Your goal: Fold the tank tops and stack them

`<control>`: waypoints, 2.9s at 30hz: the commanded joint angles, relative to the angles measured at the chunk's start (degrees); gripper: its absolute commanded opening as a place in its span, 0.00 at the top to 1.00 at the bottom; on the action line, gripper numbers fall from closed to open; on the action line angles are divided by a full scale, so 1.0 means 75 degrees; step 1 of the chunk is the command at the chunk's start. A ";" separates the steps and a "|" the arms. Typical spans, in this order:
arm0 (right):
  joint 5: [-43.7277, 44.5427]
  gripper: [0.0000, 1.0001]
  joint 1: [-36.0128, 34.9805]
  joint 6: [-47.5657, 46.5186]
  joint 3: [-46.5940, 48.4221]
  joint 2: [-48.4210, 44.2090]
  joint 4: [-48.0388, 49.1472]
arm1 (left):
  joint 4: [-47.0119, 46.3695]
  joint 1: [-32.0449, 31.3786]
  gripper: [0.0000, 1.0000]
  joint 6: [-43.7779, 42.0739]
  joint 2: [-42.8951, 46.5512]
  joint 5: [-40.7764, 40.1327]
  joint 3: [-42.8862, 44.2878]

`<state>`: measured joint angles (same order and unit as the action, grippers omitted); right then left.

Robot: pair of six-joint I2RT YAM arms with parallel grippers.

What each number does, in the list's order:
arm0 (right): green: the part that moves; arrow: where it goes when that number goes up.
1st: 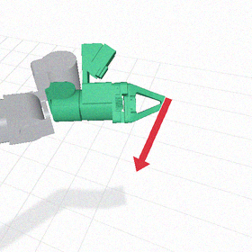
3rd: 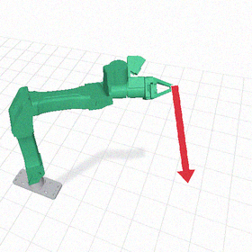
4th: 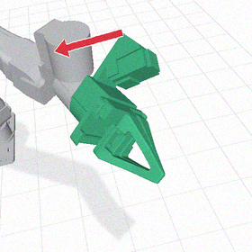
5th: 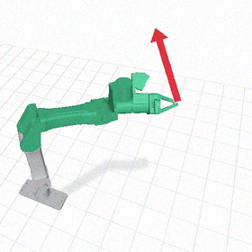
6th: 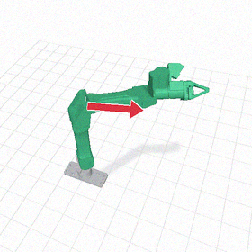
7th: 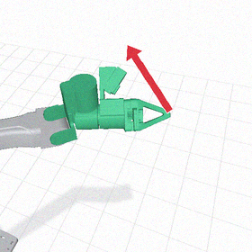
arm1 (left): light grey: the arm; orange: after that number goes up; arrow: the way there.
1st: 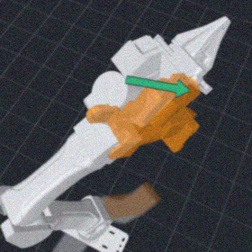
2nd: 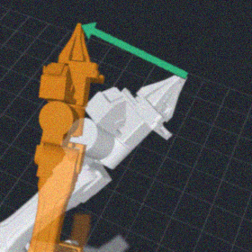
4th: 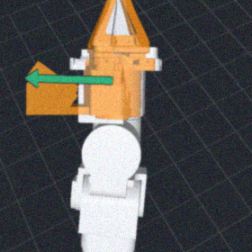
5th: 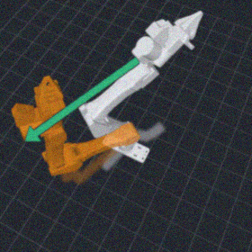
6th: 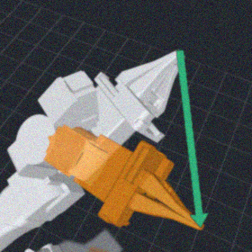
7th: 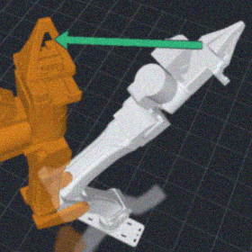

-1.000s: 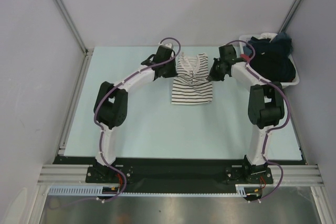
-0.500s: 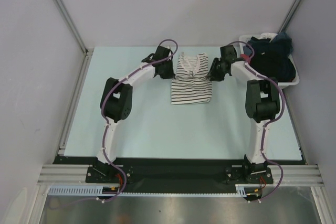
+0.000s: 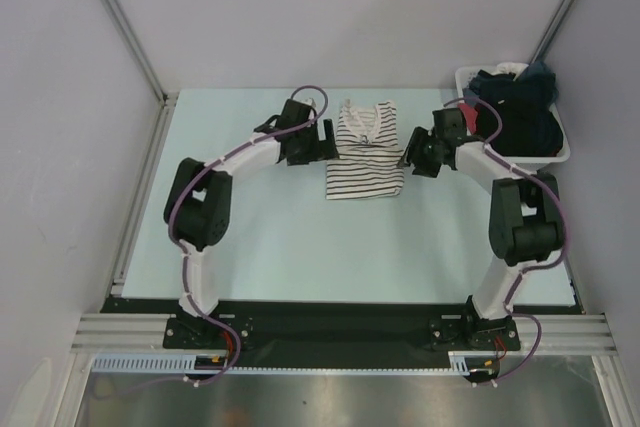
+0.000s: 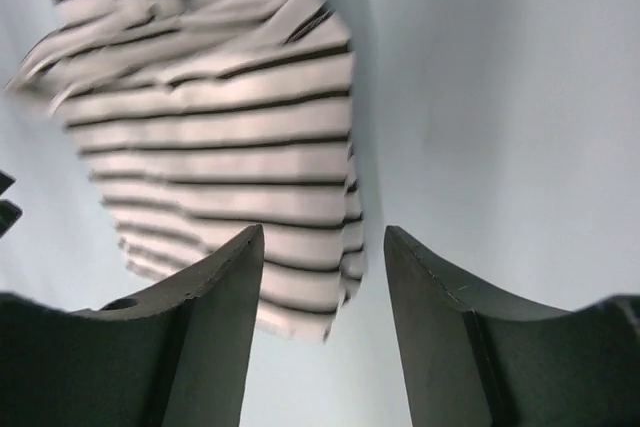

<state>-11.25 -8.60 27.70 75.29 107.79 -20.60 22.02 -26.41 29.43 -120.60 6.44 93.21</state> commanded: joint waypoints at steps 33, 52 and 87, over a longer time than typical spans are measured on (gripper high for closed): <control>-0.2438 0.71 0.0033 -0.0753 -0.2620 -0.1175 0.2349 | -0.1553 -0.0720 0.11 -0.0432 0.0718 0.0993 -0.1003; -0.2228 0.61 0.0232 -0.0308 -0.3488 -0.1353 0.2290 | -0.1085 -0.0697 0.14 -0.0374 0.0294 0.0525 -0.0510; -0.1993 0.79 0.0292 -0.0530 -0.2878 -0.0989 0.1306 | -0.1729 -0.0966 0.40 0.0517 0.2240 0.0267 -0.3779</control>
<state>-27.86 -5.67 24.71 51.44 99.59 -8.86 10.15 -32.91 31.73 -103.13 8.25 64.29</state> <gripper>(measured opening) 0.216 0.603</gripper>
